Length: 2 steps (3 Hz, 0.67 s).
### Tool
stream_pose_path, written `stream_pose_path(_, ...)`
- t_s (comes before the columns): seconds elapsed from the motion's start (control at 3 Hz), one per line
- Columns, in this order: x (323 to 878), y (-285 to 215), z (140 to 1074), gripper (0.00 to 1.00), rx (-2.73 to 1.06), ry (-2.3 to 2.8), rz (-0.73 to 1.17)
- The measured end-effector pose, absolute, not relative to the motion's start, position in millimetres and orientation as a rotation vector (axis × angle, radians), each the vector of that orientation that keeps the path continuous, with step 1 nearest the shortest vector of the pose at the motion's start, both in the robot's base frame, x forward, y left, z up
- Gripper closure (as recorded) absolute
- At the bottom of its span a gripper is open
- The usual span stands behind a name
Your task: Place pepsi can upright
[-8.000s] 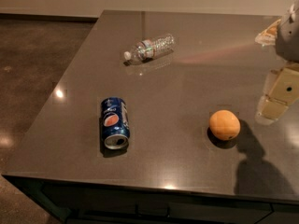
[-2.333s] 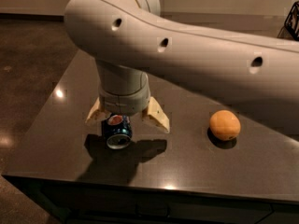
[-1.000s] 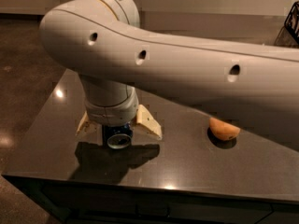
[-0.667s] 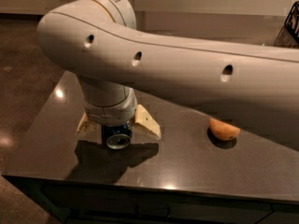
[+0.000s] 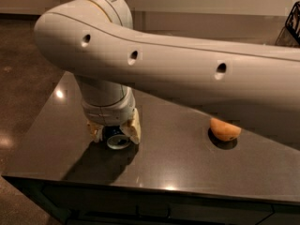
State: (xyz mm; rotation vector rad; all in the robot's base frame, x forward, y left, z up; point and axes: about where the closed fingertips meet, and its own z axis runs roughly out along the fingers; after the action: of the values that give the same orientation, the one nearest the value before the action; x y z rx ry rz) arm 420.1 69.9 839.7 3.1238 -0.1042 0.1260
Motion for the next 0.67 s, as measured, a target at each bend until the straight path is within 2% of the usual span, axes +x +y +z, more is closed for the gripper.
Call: stream_pose_path(0.67, 423.8, 79.0, 863.9, 0.85, 3.197, -0.288, 0.017)
